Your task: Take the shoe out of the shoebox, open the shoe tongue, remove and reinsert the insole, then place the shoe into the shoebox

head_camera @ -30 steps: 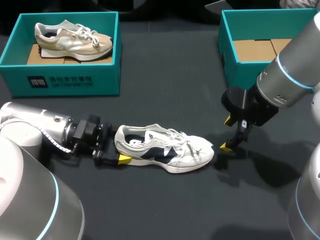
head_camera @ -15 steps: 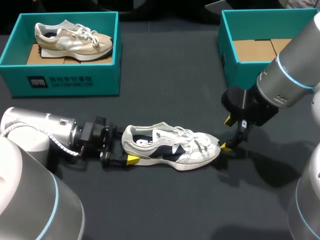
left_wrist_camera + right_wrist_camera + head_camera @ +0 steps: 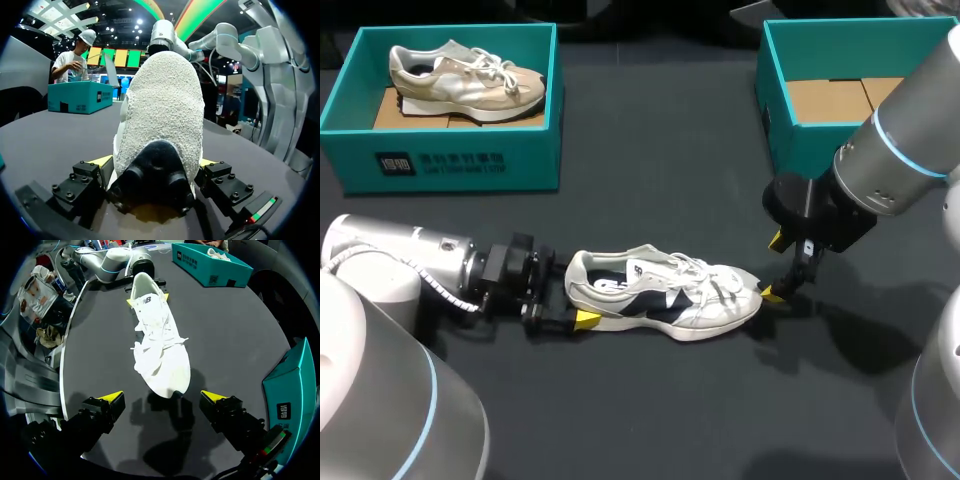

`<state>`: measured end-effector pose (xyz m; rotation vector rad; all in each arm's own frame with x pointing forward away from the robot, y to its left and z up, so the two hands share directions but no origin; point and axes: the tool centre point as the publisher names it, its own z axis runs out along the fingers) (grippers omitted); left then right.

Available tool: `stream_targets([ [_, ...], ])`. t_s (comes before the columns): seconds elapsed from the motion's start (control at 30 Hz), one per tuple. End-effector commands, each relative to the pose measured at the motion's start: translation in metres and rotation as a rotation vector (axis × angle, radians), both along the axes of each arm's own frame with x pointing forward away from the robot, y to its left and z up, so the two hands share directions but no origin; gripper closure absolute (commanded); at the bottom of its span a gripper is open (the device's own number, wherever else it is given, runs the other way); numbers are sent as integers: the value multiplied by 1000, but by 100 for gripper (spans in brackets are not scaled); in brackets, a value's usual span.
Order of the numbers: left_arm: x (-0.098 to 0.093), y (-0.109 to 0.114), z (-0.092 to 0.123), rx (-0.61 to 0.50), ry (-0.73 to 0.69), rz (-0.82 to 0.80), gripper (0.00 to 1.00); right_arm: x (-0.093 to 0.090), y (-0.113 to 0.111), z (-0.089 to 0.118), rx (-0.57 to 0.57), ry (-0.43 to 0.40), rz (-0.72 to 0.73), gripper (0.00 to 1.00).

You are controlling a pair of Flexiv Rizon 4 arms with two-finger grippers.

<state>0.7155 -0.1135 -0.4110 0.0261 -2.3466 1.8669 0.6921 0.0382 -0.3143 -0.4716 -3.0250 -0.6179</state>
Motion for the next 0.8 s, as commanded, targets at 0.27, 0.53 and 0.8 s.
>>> stream_targets([
  [0.27,-1,-3,-1,1,-1,2,100,-2,0,-1,-1,-3,-1,0],
  [0.53,-1,-3,-1,1,-1,2,100,3,27,3,-98,70,-102,0],
  [0.8,-1,-3,-1,1,-1,2,100,4,71,11,-168,128,-287,0],
])
